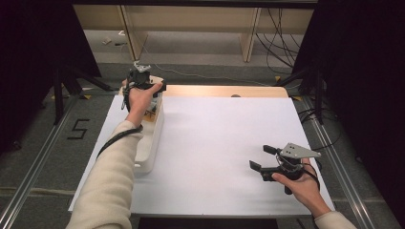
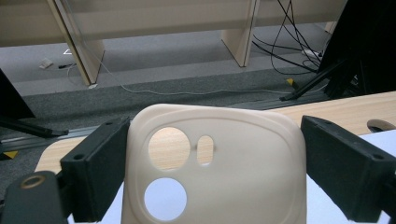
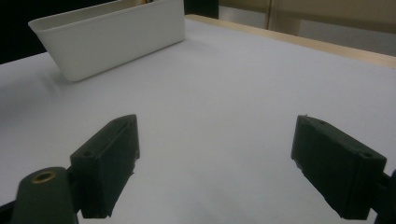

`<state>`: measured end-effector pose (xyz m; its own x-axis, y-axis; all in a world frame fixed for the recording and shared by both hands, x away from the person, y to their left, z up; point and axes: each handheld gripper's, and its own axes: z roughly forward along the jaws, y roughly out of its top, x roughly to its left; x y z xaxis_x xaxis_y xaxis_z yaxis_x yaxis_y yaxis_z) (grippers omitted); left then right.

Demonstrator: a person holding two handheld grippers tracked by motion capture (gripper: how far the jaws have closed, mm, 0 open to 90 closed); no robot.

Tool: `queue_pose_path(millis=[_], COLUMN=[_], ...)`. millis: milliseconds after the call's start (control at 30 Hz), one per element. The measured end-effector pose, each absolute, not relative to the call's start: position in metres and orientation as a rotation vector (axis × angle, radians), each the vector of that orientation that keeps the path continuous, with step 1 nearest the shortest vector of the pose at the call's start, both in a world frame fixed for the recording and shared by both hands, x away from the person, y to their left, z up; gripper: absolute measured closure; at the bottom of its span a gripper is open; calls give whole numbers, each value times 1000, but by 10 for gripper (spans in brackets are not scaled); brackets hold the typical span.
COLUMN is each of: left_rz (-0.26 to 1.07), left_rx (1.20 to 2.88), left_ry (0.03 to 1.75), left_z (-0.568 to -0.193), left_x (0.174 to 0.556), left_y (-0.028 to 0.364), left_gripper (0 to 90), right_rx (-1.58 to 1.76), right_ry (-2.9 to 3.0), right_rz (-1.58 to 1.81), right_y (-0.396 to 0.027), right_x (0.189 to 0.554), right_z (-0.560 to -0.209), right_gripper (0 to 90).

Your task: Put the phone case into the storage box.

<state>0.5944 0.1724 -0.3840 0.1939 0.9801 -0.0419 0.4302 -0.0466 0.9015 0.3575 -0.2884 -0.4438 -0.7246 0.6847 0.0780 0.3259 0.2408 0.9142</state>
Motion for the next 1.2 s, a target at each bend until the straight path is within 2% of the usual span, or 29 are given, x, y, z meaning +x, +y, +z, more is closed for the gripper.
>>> queue_pose_path(millis=[1200], left_rz=[770], left_rx=[1623], left_ry=[1389], left_z=[-392], left_x=[596], left_y=[176], left_gripper=[109], right_rx=[931], right_ry=[2181], right_rz=[1484], right_y=[-288], right_x=[358], right_z=[-444], right_gripper=[160])
